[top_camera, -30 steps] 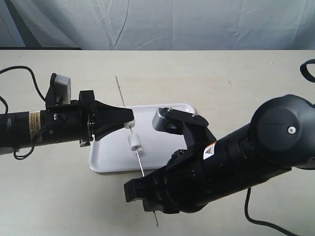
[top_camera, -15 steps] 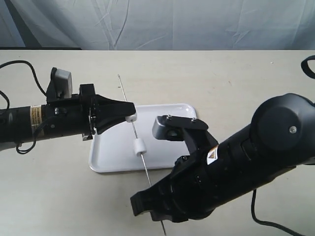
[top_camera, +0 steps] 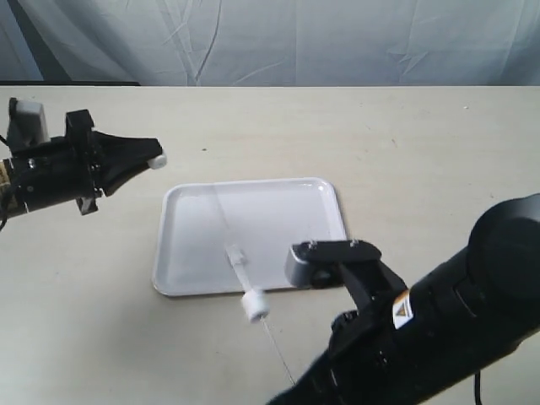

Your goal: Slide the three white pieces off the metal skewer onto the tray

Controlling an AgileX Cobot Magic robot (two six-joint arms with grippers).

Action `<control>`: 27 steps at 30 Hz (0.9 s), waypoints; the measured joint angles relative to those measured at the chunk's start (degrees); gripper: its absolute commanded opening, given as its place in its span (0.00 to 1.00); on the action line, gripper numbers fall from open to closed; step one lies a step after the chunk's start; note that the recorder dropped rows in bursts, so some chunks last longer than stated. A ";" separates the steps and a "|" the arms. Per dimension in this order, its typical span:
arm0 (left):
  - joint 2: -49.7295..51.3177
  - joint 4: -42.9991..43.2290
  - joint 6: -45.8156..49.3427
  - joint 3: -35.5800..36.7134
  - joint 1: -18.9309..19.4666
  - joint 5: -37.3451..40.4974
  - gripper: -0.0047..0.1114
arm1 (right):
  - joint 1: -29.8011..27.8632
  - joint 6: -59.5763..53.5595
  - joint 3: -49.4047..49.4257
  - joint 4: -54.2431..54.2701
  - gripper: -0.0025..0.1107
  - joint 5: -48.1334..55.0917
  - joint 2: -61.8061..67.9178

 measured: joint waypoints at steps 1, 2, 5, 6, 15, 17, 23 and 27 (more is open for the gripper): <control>0.00 -0.78 0.00 -0.13 0.88 0.26 0.15 | 0.11 0.01 0.58 -0.30 0.02 1.58 0.00; 0.00 -1.45 0.00 -0.22 1.71 0.36 0.15 | 0.12 0.41 0.88 -0.50 0.02 2.50 0.00; 0.00 -1.38 0.00 -0.36 3.17 0.46 0.15 | 0.12 0.77 0.96 -0.62 0.02 2.85 0.00; 0.00 -0.76 0.00 -0.36 3.54 0.46 0.15 | 0.12 0.77 0.96 -0.62 0.02 2.56 0.00; 0.00 9.53 0.00 -0.36 -1.83 8.52 0.24 | 0.12 2.50 0.96 -0.62 0.02 -7.94 0.00; 0.00 9.28 0.66 -0.36 -3.60 11.05 0.25 | 0.12 2.80 0.96 -0.62 0.02 -10.48 0.00; 0.00 5.15 3.32 -0.36 -7.22 17.66 0.26 | 0.12 5.00 0.96 -0.62 0.02 -14.60 0.84; 0.00 4.48 4.02 -0.46 -7.60 19.08 0.26 | 0.12 5.67 0.96 -0.62 0.02 -15.96 2.69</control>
